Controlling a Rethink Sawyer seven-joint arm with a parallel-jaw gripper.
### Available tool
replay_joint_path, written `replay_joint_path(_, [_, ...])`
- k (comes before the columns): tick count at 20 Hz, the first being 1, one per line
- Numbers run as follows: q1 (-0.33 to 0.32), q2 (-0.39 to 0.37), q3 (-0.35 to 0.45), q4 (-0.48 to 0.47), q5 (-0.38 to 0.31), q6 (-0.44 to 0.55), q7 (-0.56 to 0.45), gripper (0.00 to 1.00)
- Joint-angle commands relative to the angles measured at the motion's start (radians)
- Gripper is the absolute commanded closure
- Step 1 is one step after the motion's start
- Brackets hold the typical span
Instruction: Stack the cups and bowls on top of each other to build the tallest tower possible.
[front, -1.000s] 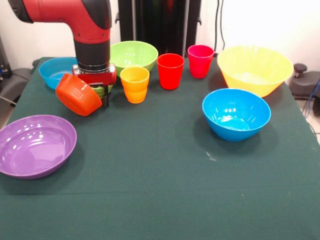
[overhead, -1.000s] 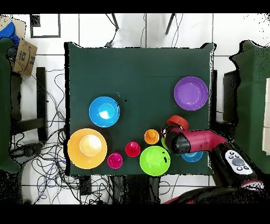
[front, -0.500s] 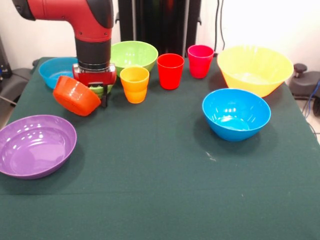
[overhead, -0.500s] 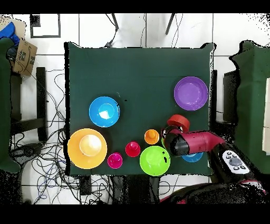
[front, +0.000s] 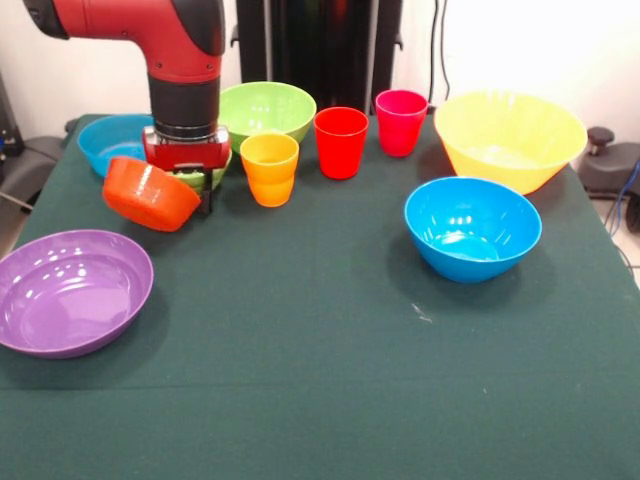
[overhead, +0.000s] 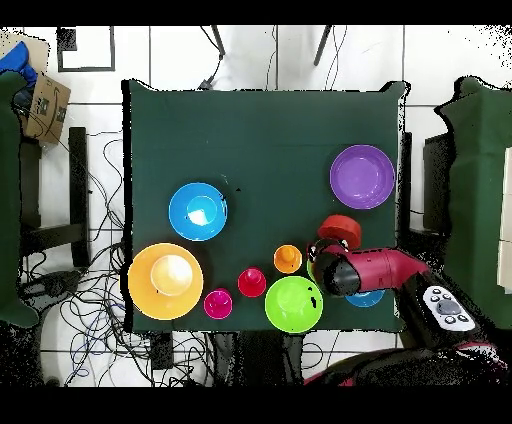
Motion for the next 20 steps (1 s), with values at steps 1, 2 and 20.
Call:
replay_joint_path(1, [-0.02,-0.135,0.09,0.04,0.047,0.124,-0.056,0.0])
replay_joint_path(2, [-0.014,-0.174,0.105,0.046,0.071,0.158,-0.072,0.0])
replay_joint_path(20, [-0.12,-0.206,0.377,0.117,0.083,0.156,-0.172,0.0])
